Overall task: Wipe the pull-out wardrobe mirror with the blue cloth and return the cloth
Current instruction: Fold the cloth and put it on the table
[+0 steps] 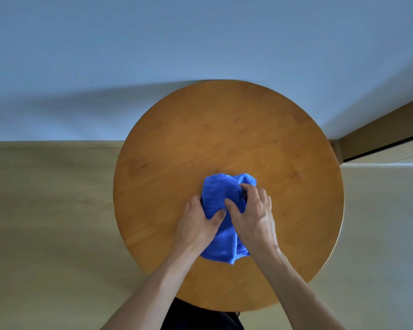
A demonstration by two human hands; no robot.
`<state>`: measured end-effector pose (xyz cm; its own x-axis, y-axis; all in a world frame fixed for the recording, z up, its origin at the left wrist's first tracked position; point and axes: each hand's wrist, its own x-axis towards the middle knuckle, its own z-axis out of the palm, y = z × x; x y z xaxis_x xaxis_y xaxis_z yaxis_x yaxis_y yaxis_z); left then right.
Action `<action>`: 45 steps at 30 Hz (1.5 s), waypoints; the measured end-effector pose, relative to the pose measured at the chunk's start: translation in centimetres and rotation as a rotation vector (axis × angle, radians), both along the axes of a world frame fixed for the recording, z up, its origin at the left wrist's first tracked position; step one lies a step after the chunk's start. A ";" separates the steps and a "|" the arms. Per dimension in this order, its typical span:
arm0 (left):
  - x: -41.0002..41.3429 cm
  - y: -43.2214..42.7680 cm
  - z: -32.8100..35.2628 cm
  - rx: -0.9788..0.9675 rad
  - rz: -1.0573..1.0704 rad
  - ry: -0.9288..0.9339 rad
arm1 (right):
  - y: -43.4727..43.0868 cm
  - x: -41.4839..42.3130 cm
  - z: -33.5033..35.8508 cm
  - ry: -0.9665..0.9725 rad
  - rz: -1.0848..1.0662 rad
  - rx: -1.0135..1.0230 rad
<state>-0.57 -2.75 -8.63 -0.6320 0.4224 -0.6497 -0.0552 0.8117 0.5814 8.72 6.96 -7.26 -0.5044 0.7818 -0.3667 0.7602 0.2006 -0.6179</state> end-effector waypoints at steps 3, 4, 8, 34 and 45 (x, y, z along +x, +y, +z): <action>0.0 -0.1 0.4 0.051 0.022 -0.034 | 0.1 -0.6 -0.1 0.012 -0.066 -0.134; 0.0 -0.3 0.6 0.070 0.030 -0.051 | 0.2 -0.7 -0.2 0.011 -0.085 -0.174; 0.1 -0.8 1.0 0.120 0.076 -0.147 | 0.1 -1.0 -0.3 -0.006 -0.081 -0.251; -0.6 -1.9 0.9 0.282 0.310 -0.304 | 0.8 -0.5 -0.6 -0.071 -0.114 -0.281; -1.5 -1.5 1.0 0.362 0.403 -0.538 | 1.3 -0.7 0.0 0.103 -0.243 -0.662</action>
<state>-2.03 -4.25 -7.63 -0.4179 0.4712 -0.7767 -0.6581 0.4324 0.6164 8.00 8.27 -7.28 -0.4013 0.5060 -0.7634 0.6670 -0.4097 -0.6222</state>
